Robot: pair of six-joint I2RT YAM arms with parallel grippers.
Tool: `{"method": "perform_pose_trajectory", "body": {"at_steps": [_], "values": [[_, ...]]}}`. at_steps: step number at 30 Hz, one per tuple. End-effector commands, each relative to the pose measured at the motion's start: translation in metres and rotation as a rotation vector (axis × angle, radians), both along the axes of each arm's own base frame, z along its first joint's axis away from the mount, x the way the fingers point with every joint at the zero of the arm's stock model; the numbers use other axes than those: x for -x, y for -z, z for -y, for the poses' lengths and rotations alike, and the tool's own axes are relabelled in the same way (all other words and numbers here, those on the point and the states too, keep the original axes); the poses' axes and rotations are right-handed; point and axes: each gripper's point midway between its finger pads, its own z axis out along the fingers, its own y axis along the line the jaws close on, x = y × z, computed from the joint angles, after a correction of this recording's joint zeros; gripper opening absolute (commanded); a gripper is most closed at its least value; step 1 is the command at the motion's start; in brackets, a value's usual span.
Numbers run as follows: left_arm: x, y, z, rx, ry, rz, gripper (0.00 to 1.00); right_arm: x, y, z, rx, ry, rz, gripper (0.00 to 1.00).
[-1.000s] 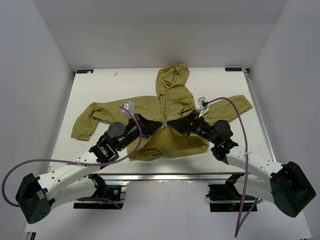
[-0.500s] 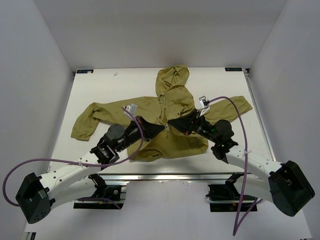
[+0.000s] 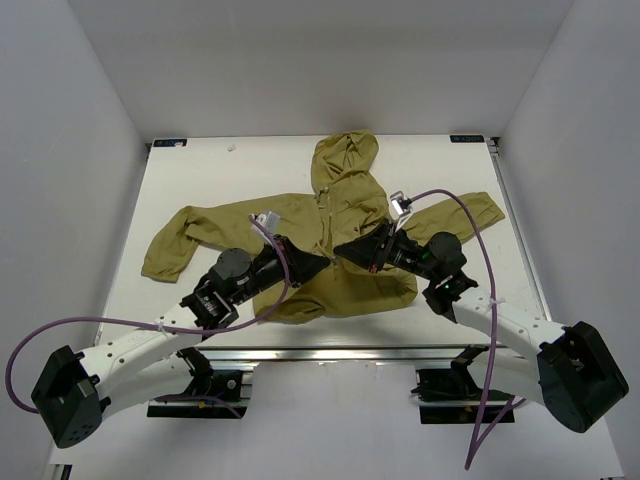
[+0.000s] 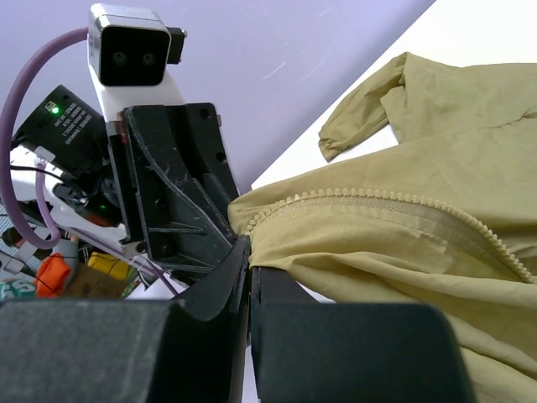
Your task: Zip up the jacket
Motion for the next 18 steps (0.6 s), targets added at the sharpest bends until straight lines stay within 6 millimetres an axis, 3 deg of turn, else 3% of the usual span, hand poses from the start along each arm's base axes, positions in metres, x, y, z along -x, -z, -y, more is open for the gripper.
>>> {"method": "perform_pose_trajectory", "body": {"at_steps": [1, 9, 15, 17, 18], "values": [[0.000, -0.016, 0.000, 0.028, 0.005, 0.018, 0.31, 0.007, -0.025, 0.000, -0.044, -0.036, 0.051, 0.00], [0.001, -0.020, -0.003, 0.060, -0.002, 0.028, 0.35, 0.010, -0.013, -0.001, -0.046, -0.057, 0.002, 0.00], [0.003, -0.015, 0.004, 0.060, 0.034, 0.008, 0.38, 0.010, -0.017, -0.001, -0.076, -0.063, -0.006, 0.00], [0.004, -0.015, 0.006, 0.065, 0.045, 0.006, 0.38, 0.011, -0.019, -0.001, -0.084, -0.066, -0.003, 0.00], [0.004, -0.015, 0.006, 0.068, 0.047, 0.005, 0.33, 0.011, -0.019, -0.001, -0.086, -0.068, -0.002, 0.00]]}}
